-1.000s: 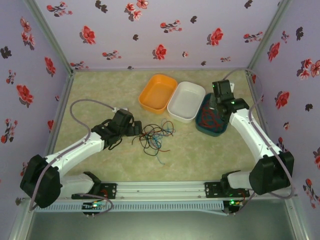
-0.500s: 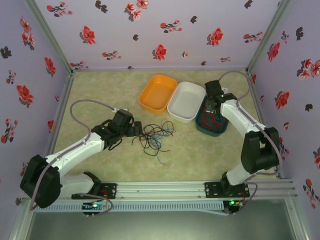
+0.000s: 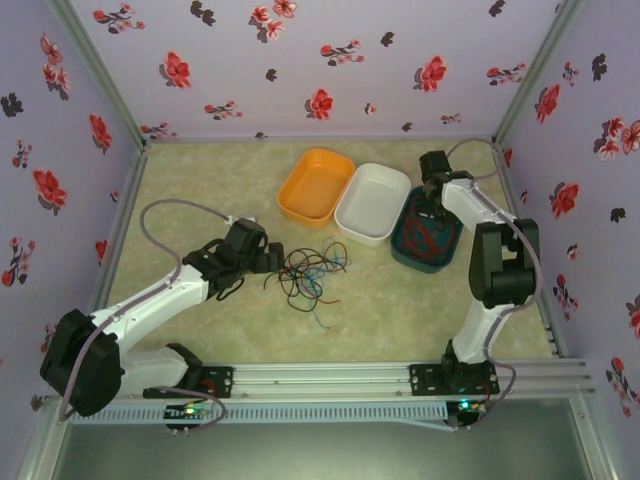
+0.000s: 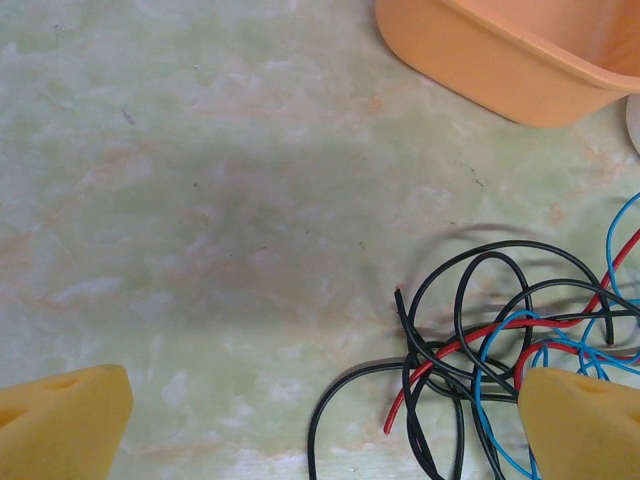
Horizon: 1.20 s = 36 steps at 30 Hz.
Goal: Untangle the cables
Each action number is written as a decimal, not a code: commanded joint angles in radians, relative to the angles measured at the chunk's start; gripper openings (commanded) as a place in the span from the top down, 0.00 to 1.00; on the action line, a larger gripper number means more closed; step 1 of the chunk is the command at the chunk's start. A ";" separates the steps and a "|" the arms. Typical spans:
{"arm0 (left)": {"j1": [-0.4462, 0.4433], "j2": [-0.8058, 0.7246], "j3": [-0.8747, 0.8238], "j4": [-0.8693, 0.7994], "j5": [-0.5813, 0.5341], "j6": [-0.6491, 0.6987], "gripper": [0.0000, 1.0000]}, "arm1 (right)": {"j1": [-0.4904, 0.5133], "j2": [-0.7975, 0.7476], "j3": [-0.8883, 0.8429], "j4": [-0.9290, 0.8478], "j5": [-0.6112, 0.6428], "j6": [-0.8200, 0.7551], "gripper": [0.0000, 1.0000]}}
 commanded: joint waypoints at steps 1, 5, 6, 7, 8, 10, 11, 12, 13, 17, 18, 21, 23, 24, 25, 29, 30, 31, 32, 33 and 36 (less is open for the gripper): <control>0.008 -0.007 0.003 -0.011 0.004 -0.001 0.00 | -0.007 0.039 0.049 -0.052 -0.009 -0.010 1.00; 0.008 -0.004 0.001 -0.010 0.004 -0.003 0.00 | -0.011 0.084 0.071 -0.052 0.015 -0.018 1.00; 0.007 -0.005 0.000 -0.009 0.002 -0.002 0.00 | -0.012 0.097 0.076 -0.051 0.021 -0.021 1.00; 0.007 -0.004 0.001 -0.008 0.004 -0.002 0.00 | -0.012 0.106 0.082 -0.051 0.026 -0.024 1.00; 0.008 -0.004 0.001 -0.007 0.003 0.000 0.00 | -0.013 0.118 0.088 -0.049 0.028 -0.027 1.00; 0.008 -0.002 0.004 -0.007 0.004 0.003 0.00 | -0.014 0.135 0.103 -0.046 0.030 -0.036 1.00; 0.008 -0.002 0.006 -0.008 0.004 0.007 0.00 | -0.013 0.142 0.113 -0.047 0.029 -0.040 0.99; 0.008 0.000 0.008 -0.007 0.004 0.008 0.00 | -0.013 0.146 0.119 -0.044 0.023 -0.046 0.97; 0.008 0.002 0.010 -0.008 0.004 0.010 0.00 | -0.013 0.148 0.124 -0.041 0.016 -0.053 0.93; 0.008 0.006 0.014 -0.008 0.005 0.009 0.00 | -0.014 0.133 0.140 -0.047 0.010 -0.061 0.74; 0.008 0.006 0.015 -0.009 0.005 0.010 0.00 | -0.013 0.125 0.140 -0.049 0.010 -0.061 0.71; 0.008 0.007 0.018 -0.008 0.005 0.007 0.00 | -0.012 0.085 0.134 -0.055 -0.001 -0.061 0.63; 0.008 0.010 0.023 -0.008 0.006 0.011 0.00 | -0.012 0.051 0.121 -0.054 -0.009 -0.060 0.59; 0.008 0.013 0.027 -0.007 0.005 0.011 0.00 | -0.010 0.034 0.116 -0.054 -0.009 -0.058 0.57; 0.008 0.016 0.030 -0.009 0.008 0.012 0.00 | -0.010 0.012 0.109 -0.054 -0.009 -0.056 0.55; 0.008 0.031 0.043 -0.007 0.013 0.020 0.00 | -0.006 -0.065 0.087 -0.066 -0.009 -0.046 0.48; 0.007 0.035 0.045 -0.007 0.015 0.021 0.00 | -0.006 -0.082 0.084 -0.072 -0.009 -0.042 0.47; 0.008 0.038 0.048 -0.006 0.017 0.021 0.00 | -0.003 -0.100 0.080 -0.081 -0.009 -0.038 0.46; 0.007 0.039 0.049 -0.005 0.018 0.022 0.00 | -0.004 -0.120 0.073 -0.089 -0.009 -0.031 0.45; 0.008 0.039 0.049 -0.004 0.019 0.021 0.00 | -0.003 -0.136 0.064 -0.095 -0.004 -0.025 0.45; 0.008 0.039 0.050 -0.002 0.020 0.020 0.00 | 0.000 -0.197 0.029 -0.113 0.003 -0.007 0.46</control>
